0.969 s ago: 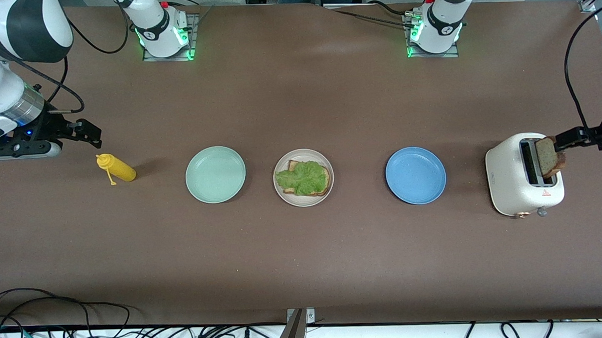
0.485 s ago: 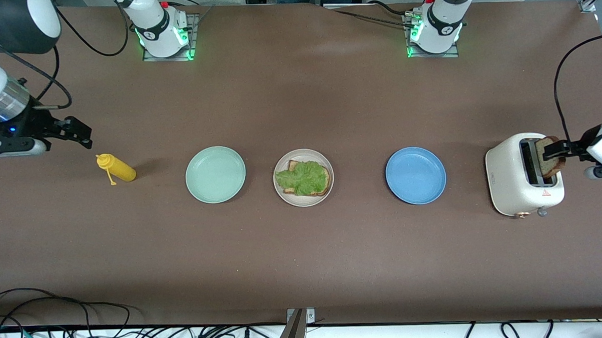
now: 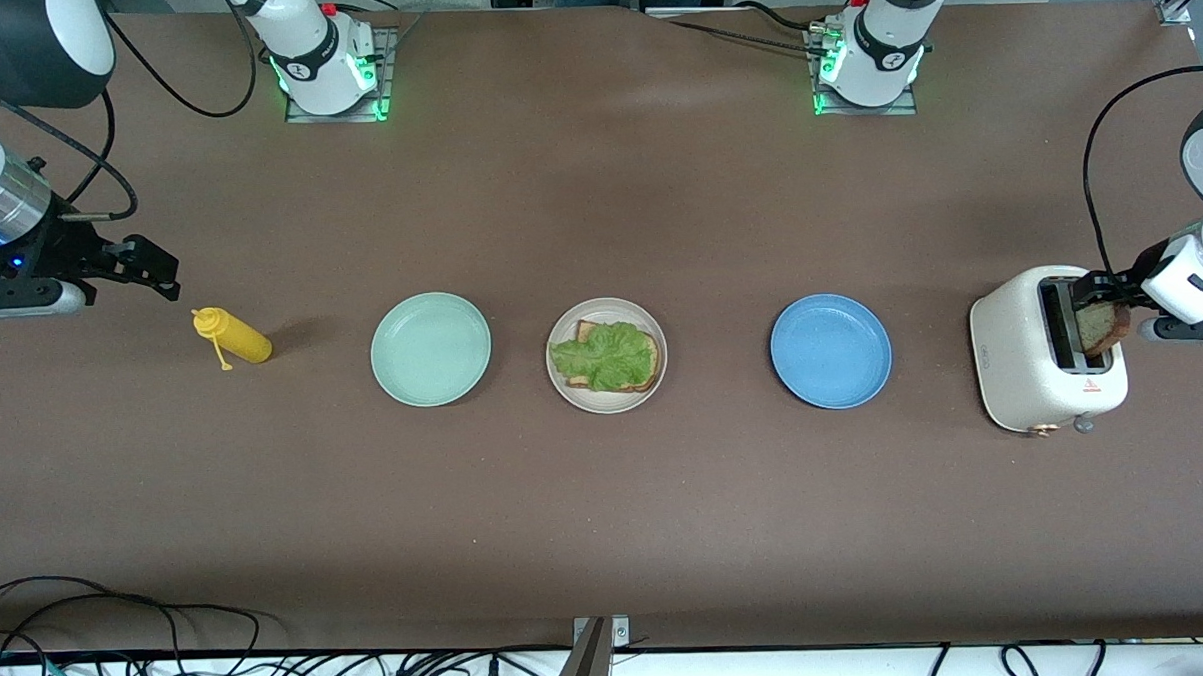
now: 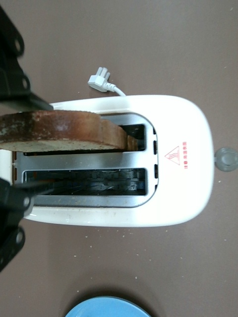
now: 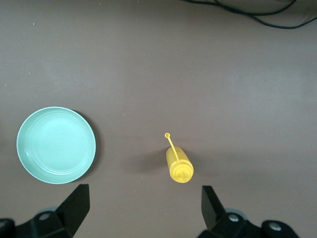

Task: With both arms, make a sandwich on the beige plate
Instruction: 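Move the left gripper to the toaster and grasp the bread slice, then lift the bread slice up out of the toaster with the left gripper, then carry the bread slice over the beige plate and lower it onto lettuce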

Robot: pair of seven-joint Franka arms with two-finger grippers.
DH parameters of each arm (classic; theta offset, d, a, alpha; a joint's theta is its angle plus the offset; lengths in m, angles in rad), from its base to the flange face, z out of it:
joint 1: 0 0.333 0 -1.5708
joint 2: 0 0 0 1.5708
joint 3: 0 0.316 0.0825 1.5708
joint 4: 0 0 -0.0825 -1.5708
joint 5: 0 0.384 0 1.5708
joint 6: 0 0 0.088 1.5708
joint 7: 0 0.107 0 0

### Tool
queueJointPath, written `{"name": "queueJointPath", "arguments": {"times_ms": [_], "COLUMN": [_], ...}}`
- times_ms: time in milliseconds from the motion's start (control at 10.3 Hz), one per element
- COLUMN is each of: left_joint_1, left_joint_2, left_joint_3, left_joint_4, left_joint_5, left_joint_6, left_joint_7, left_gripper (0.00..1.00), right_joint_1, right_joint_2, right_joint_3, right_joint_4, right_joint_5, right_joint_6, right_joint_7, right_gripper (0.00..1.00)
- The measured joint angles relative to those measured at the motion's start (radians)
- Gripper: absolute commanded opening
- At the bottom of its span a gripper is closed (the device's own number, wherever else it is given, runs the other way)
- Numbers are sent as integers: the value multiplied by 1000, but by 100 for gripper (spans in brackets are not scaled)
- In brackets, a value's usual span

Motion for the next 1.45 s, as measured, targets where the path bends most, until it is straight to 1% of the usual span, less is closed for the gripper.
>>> {"name": "queueJointPath", "arguments": {"times_ms": [388, 485, 582, 776, 872, 969, 1260, 1357, 1454], "left_joint_1": [1, 1, 2, 0, -1, -3, -18, -46, -100], "left_joint_2": [-13, -21, -29, -49, -57, -61, -52, -36, -9], "left_joint_3": [-2, -7, -23, -95, -144, -194, -329, -355, -364], "left_joint_4": [15, 41, 91, 232, 293, 327, 338, 337, 338], "left_joint_5": [0, 0, 0, 0, -5, -33, -210, -266, -335], "left_joint_6": [-19, -70, -152, -344, -431, -478, -492, -493, -490], "left_joint_7": [0, 0, 0, -1, -2, -4, -90, -138, -196], "left_gripper": [0, 0, 0, 0, 0, 0, 0, 0, 0], "right_joint_1": [0, 0, 0, 0, -1, -1, -1, -1, -2], "right_joint_2": [0, 1, 0, 1, 1, 1, 1, 1, 2], "right_joint_3": [2, 2, 2, 2, 2, 2, 2, 2, 2], "right_joint_4": [0, 0, 0, 0, 0, 0, 1, 1, 1], "right_joint_5": [0, 0, 0, 0, 0, 0, 0, 0, 0], "right_joint_6": [-8, -9, -10, -14, -16, -18, -22, -22, -22], "right_joint_7": [0, 0, 0, 0, 0, 0, 0, 0, 0], "right_gripper": [100, 100, 100, 100, 100, 100, 100, 100, 100]}}
